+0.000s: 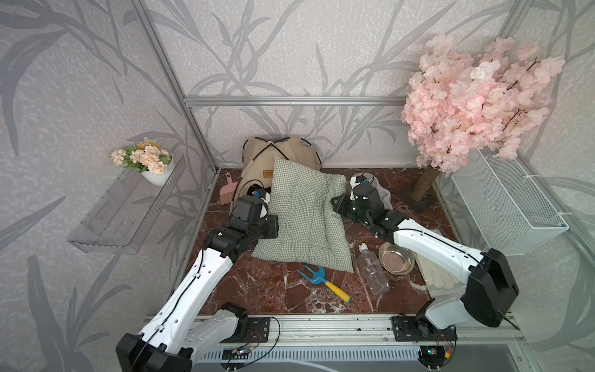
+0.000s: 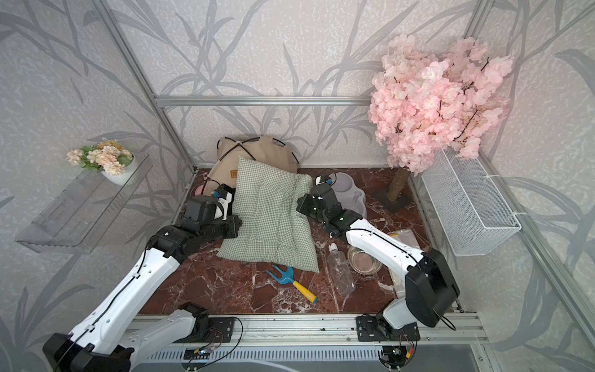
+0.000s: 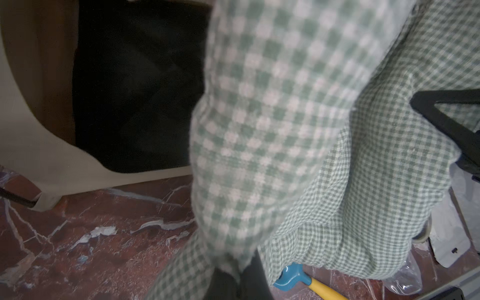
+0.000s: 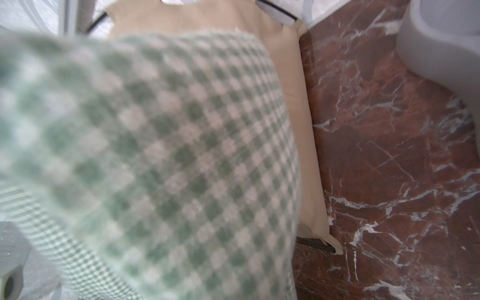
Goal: Place the cushion in the tent.
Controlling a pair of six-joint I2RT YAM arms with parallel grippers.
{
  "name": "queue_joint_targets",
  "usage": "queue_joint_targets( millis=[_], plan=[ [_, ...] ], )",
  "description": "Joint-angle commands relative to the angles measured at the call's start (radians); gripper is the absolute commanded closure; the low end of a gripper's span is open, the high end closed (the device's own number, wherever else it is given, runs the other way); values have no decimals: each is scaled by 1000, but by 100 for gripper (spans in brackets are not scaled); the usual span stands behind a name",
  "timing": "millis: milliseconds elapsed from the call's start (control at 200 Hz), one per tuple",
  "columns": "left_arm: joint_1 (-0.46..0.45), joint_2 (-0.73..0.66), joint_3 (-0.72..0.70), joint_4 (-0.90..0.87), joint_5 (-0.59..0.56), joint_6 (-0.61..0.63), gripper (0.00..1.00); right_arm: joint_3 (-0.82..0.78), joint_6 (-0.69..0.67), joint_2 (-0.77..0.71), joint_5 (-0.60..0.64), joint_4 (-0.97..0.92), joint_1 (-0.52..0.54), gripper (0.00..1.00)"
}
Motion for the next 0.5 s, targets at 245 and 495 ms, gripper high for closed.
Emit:
queue_joint_targets(
  millis=[245,495],
  plan=[
    [30,-110,-227,252,-20,-201,100,-151,-61,3,-126,171,-47,66],
    [44,-146,-276,302,-52,-276,100,-222,-121,-85,-154,83,-65,40]
  ],
)
